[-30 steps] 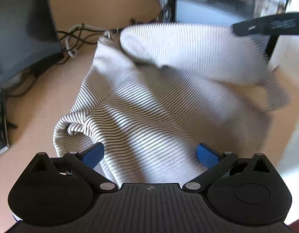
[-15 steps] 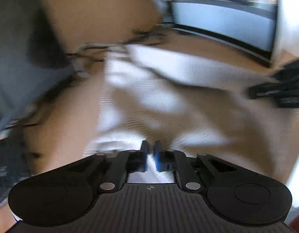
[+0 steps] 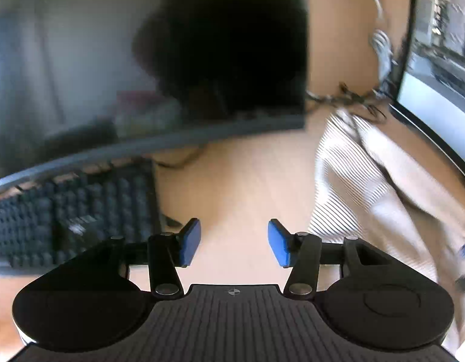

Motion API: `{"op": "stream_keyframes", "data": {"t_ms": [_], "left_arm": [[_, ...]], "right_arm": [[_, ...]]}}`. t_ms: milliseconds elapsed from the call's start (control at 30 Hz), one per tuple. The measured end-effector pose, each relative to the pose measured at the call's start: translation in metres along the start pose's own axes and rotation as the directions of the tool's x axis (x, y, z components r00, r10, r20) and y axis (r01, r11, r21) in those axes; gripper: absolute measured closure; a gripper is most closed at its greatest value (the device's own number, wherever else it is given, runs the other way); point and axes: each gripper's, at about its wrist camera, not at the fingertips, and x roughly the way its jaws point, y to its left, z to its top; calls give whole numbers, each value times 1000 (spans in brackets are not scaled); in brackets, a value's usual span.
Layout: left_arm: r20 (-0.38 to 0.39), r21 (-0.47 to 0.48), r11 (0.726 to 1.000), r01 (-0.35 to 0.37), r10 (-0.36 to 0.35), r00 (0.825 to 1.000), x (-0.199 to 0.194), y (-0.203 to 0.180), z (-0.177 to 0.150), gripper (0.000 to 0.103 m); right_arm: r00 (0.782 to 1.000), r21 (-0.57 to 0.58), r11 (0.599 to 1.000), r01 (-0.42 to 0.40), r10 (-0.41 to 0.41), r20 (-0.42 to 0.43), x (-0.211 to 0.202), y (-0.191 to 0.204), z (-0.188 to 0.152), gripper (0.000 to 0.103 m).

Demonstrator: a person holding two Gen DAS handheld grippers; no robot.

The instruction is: Fold clothes

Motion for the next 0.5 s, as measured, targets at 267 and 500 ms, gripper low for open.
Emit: {"op": "stream_keyframes", "data": {"t_ms": [267, 500], "left_arm": [[59, -56, 996, 66, -63, 996, -21, -2, 6, 8], [150, -177, 984, -5, 32, 988, -63, 49, -1, 4]], "right_arm": [[996, -34, 997, -66, 63, -65, 24, 27, 22, 99], [972, -180, 974, -136, 166, 166, 1, 81, 123, 99]]}}
